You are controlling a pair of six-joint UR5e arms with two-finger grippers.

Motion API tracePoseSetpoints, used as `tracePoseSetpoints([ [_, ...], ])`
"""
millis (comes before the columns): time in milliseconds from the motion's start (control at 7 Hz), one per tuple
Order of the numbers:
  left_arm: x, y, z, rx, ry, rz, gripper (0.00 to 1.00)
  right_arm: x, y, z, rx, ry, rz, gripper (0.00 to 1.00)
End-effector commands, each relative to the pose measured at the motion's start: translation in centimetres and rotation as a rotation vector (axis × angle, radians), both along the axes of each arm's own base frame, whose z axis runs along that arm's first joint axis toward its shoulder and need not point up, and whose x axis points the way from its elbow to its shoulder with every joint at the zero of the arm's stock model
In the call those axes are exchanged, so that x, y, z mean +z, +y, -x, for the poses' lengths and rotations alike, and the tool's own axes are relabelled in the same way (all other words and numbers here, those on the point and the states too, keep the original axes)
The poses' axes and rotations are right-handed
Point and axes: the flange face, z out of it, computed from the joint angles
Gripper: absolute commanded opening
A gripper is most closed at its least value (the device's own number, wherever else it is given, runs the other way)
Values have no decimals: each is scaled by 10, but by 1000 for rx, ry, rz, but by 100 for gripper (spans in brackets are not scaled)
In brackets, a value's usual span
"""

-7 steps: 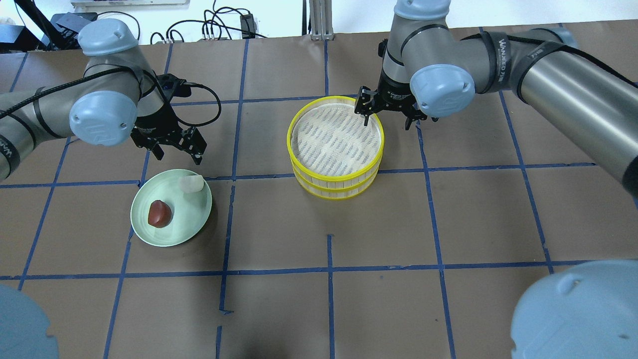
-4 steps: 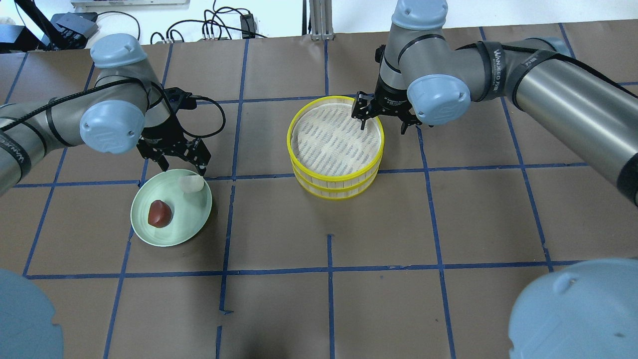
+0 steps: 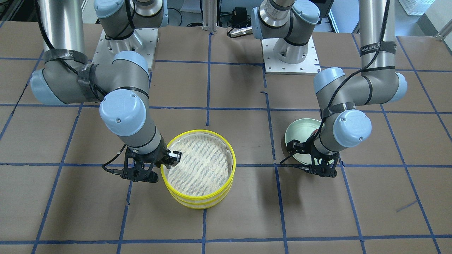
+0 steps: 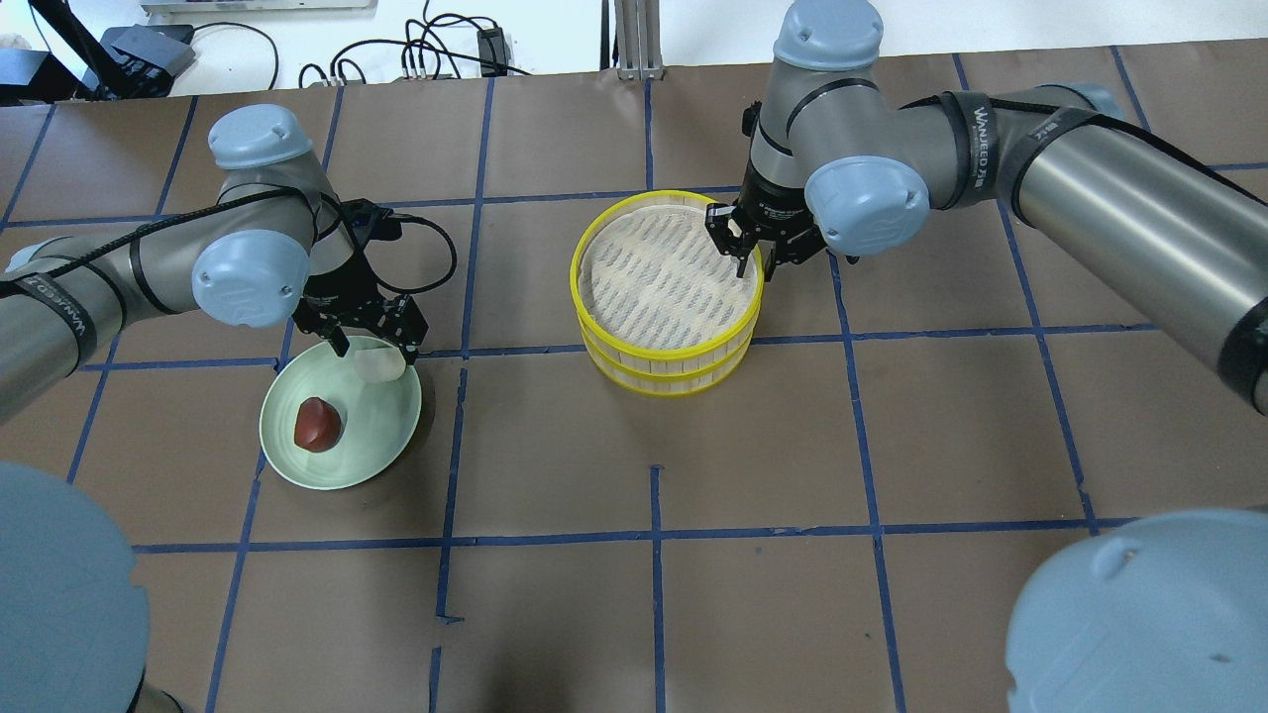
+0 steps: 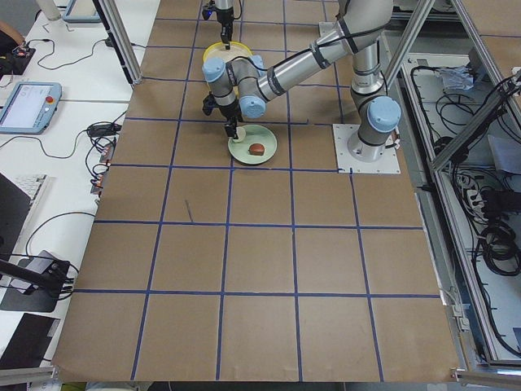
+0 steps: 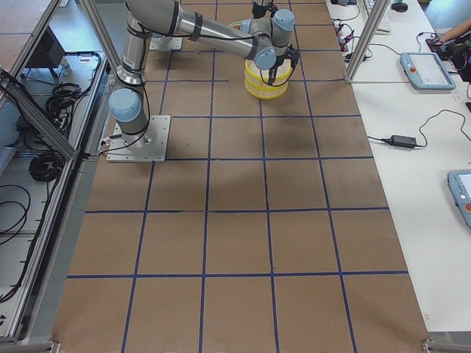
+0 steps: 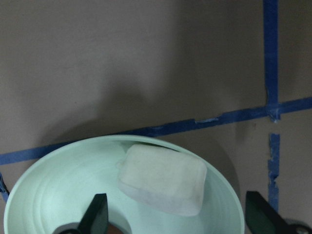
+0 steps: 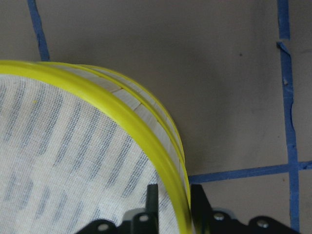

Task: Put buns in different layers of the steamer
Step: 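Grasp the white bun with left gripper while right grips top steamer tier, then lift top tier aside with right gripper while left carries white bun over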

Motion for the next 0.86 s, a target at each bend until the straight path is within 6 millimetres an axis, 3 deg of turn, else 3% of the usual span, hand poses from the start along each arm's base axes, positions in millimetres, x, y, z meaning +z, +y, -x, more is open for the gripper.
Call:
tracePoseSetpoints([
  [0, -7, 0, -9, 15, -1, 18, 36, 5, 2, 2, -3, 13, 0, 4],
  [143, -7, -1, -18, 28, 3, 18, 7, 19, 6, 4, 11, 27, -14, 3],
  [286, -3, -2, -19, 31, 1, 27, 2, 37, 13, 7, 17, 32, -2, 3],
  [571, 18, -9, -19, 37, -8, 71, 2, 77, 16, 23, 62, 27, 12, 3],
  [714, 48, -13, -15, 75, -18, 127, 2, 101, 8, 50, 78, 28, 23, 3],
])
